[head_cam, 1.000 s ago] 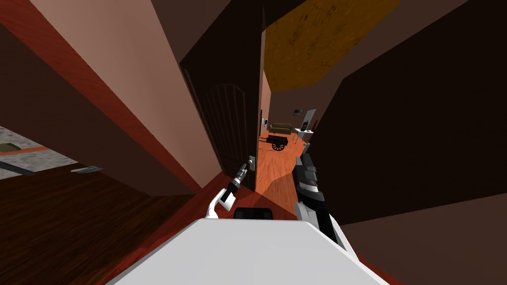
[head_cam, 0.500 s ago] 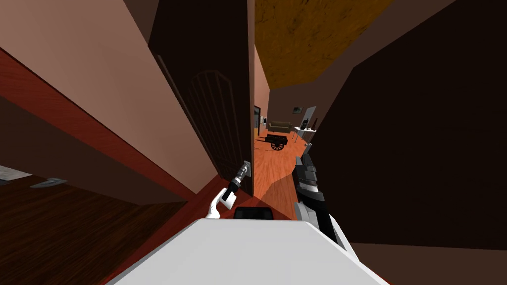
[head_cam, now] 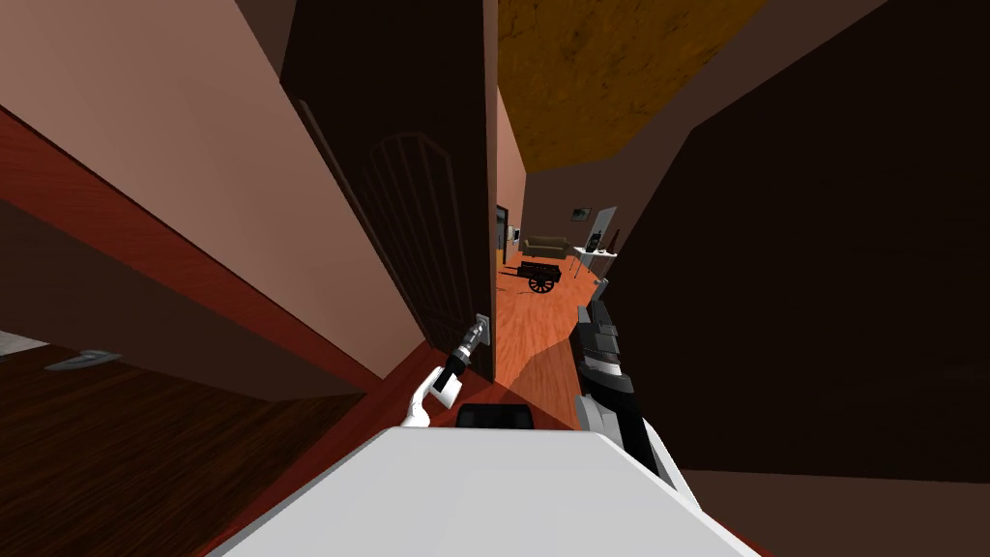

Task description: Push the door open

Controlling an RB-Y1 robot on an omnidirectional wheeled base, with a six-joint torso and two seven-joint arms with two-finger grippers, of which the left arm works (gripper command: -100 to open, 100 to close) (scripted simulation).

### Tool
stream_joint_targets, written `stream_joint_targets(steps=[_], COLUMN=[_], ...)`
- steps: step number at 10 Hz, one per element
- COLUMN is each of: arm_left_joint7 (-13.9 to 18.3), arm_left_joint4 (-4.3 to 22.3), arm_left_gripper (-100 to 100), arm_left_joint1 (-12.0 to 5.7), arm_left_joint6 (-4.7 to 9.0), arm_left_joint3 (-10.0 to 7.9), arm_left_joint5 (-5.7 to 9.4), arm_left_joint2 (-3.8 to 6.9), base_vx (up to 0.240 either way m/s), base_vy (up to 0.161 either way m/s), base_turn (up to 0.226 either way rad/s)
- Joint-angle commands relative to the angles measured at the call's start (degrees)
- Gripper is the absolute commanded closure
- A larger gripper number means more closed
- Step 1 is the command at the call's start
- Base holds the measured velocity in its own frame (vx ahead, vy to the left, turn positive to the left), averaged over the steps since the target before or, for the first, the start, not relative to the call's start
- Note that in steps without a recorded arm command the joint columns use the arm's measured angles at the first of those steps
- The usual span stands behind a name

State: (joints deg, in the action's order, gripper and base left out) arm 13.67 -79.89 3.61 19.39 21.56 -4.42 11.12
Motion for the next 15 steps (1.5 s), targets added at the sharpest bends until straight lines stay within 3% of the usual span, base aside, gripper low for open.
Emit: stream_joint_targets(steps=[1, 2, 5, 6, 7, 11, 12, 15], arm_left_joint7=[0.0, -0.3, -0.9, -1.3, -1.3, -2.2, -2.2, -2.9], arm_left_joint4=[0.0, 2.1, 5.9, 8.5, 8.5, 14.6, 14.6, 19.8], arm_left_gripper=[100, 100, 100, 100, 100, 100, 100, 100], arm_left_joint1=[0.3, -1.43, -4.04, -5.85, -5.85, -10.0, -10.0, -13.53], arm_left_joint6=[0.09, 0.51, 1.42, 2.05, 2.05, 3.5, 3.5, 4.74], arm_left_joint3=[0.05, -1.05, -2.95, -4.26, -4.26, -7.28, -7.28, -9.85], arm_left_joint5=[0.02, 0.15, 0.39, 0.57, 0.57, 0.96, 0.96, 1.3], arm_left_joint2=[0.08, -0.2, -0.55, -0.79, -0.79, -1.36, -1.36, -1.83], base_vx=[0.0, 0.042, 0.074, 0.116, 0.114, 0.087, 0.061, 0.061], base_vy=[0.0, -0.065, -0.103, -0.136, -0.099, -0.087, -0.07, -0.067], base_turn=[0.0, 0.02, 0.045, 0.052, 0.033, 0.029, 0.028, 0.042])
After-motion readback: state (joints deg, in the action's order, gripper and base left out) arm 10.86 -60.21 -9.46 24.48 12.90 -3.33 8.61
